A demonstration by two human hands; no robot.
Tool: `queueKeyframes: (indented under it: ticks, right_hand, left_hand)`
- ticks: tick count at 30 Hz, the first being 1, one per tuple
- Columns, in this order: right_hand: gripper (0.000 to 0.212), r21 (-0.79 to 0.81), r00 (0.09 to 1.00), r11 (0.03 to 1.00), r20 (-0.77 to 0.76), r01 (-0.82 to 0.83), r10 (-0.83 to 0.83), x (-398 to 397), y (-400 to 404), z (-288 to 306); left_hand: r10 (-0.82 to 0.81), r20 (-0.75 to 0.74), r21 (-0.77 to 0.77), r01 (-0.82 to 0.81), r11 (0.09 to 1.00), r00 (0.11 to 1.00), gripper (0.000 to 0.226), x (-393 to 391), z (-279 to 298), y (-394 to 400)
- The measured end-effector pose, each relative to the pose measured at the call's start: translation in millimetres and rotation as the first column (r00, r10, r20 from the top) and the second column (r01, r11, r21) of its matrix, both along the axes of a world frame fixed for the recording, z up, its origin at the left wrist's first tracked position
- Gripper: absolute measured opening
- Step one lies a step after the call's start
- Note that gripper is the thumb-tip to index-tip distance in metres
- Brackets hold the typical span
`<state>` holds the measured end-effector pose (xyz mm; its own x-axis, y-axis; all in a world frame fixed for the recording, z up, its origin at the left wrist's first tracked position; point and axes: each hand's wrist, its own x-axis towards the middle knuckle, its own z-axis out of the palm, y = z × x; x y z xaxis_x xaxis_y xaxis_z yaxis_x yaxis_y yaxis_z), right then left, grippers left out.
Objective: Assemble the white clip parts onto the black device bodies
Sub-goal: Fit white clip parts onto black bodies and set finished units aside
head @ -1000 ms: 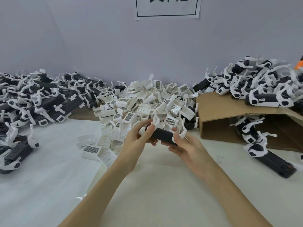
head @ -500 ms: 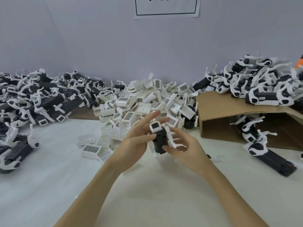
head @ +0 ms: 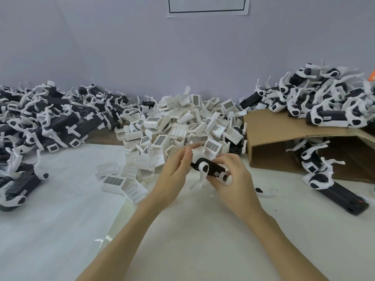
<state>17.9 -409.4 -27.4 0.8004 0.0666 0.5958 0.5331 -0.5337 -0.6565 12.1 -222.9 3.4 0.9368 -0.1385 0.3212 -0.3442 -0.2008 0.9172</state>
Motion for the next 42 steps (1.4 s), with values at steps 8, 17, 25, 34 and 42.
queueKeyframes:
  ticks: [8,17,25,34,42]
  right_hand:
    - [0.061,0.077,0.986,0.993,-0.128,-0.093,0.102,-0.4,-4.5,11.0]
    - [0.076,0.094,0.973,0.990,-0.196,-0.106,0.123,-4.8,2.1,4.9]
    - [0.078,-0.081,0.995,0.992,0.000,-0.095,0.095,-26.0,36.6,0.4]
    - [0.050,0.357,0.954,0.934,-0.273,-0.018,0.123,-15.1,19.5,16.1]
    - [0.060,0.402,0.824,0.916,-0.517,-0.004,0.231,-9.9,6.5,21.6]
  left_hand:
    - [-0.033,0.006,-0.033,0.034,0.999,0.999,0.053,0.7,-1.1,8.3]
    - [0.000,0.042,-0.167,0.007,0.986,0.999,0.041,5.0,-1.5,17.5]
    - [0.197,-0.165,-0.641,-0.257,0.723,0.966,0.082,3.4,2.2,15.7]
    - [0.091,-0.114,-0.247,-0.117,0.962,0.989,0.075,13.0,1.2,16.0]
    - [0.052,-0.406,-0.152,-0.123,0.981,0.912,0.067,11.6,-3.8,9.0]
